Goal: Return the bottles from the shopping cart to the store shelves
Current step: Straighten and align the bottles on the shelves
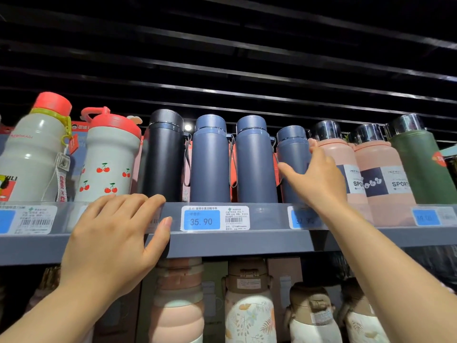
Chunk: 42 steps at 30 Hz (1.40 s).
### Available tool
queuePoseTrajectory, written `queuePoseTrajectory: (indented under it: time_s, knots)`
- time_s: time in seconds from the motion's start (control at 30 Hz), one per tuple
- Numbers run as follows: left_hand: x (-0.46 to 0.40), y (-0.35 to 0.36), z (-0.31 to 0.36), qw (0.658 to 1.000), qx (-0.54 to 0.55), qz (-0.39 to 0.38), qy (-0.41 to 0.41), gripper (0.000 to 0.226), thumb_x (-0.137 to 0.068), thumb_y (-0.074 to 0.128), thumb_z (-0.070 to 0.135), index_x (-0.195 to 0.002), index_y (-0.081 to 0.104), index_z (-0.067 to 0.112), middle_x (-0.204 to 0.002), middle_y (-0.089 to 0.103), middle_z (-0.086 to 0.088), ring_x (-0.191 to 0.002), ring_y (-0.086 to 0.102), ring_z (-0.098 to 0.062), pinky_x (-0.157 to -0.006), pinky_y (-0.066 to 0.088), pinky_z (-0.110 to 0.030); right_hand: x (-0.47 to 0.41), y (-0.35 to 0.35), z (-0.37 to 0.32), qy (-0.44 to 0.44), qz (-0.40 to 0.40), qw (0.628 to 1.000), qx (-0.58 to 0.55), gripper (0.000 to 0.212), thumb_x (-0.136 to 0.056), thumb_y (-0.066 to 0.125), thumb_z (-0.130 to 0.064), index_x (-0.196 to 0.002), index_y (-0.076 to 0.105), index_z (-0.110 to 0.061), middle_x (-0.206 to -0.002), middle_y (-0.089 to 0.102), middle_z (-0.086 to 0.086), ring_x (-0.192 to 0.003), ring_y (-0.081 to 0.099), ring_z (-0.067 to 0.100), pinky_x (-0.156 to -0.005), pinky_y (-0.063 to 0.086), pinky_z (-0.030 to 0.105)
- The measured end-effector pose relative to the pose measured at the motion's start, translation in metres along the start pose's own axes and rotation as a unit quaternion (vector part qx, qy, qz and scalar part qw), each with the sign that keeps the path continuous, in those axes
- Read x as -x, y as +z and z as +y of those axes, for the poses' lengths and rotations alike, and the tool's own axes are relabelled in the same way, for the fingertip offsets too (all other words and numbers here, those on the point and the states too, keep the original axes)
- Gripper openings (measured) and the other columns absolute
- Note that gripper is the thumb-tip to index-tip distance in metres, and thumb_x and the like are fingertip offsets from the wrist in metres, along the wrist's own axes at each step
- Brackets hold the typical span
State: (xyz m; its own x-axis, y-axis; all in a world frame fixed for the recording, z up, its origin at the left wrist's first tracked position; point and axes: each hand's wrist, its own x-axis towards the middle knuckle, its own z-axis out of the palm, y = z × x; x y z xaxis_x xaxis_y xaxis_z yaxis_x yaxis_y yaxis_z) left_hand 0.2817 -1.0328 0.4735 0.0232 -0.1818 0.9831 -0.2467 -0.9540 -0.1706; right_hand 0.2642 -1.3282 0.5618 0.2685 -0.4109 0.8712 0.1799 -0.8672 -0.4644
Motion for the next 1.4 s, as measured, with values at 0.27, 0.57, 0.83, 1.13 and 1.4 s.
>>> queuePoseTrajectory:
  time_s: [0.27, 0.57, 0.83, 1.13, 1.4]
  knots:
    - [0.000, 0.002, 0.000, 1.000, 0.003, 0.019, 0.006, 0.049, -0.089, 0.035, 0.040, -0.107, 0.069, 0.010, -0.094, 0.069, -0.008, -0.084, 0.064, -0.035, -0.084, 0.037, -0.042, -0.013, 0.009, 0.006, 0.026, -0.046, 0.995, 0.083, 0.086, -0.075, 0.073, -0.050, -0.137, 0.029, -0.008, -0.124, 0.053, 0.018, -0.114, 0.052, 0.040, -0.080, 0.044, 0.042]
    - [0.001, 0.002, -0.002, 0.999, 0.009, 0.030, 0.022, 0.052, -0.089, 0.037, 0.043, -0.118, 0.068, 0.013, -0.106, 0.070, -0.006, -0.100, 0.050, -0.019, -0.092, 0.034, -0.037, -0.009, 0.014, 0.005, 0.082, -0.078, 0.991, 0.075, 0.078, -0.072, 0.076, -0.047, -0.126, 0.045, 0.000, -0.129, 0.040, 0.017, -0.118, 0.045, 0.041, -0.086, 0.042, 0.043]
    - [0.006, 0.000, -0.005, 0.998, -0.017, -0.031, 0.060, 0.066, -0.095, 0.022, 0.060, -0.134, 0.057, 0.020, -0.129, 0.063, -0.003, -0.113, 0.060, -0.027, -0.099, 0.035, -0.039, -0.009, 0.013, 0.006, 0.063, -0.099, 0.991, 0.059, 0.068, -0.075, 0.074, -0.041, -0.121, 0.034, -0.009, -0.117, 0.059, 0.016, -0.106, 0.057, 0.036, -0.073, 0.038, 0.038]
    - [0.004, -0.004, -0.003, 0.998, -0.017, -0.030, 0.052, 0.065, -0.094, 0.023, 0.058, -0.132, 0.059, 0.019, -0.121, 0.066, -0.004, -0.108, 0.059, -0.027, -0.096, 0.037, -0.042, -0.006, 0.014, 0.005, 0.082, -0.051, 0.990, 0.103, 0.100, -0.062, 0.081, -0.055, -0.133, 0.029, -0.007, -0.132, 0.044, 0.018, -0.119, 0.048, 0.038, -0.088, 0.044, 0.046]
    - [0.004, -0.004, -0.003, 0.998, -0.019, -0.025, 0.052, 0.064, -0.094, 0.025, 0.057, -0.130, 0.061, 0.018, -0.113, 0.067, -0.004, -0.100, 0.061, -0.030, -0.091, 0.041, -0.044, -0.005, 0.015, 0.010, 0.088, -0.067, 0.991, 0.075, 0.084, -0.071, 0.072, -0.053, -0.131, 0.031, -0.010, -0.128, 0.049, 0.013, -0.115, 0.053, 0.035, -0.075, 0.039, 0.039]
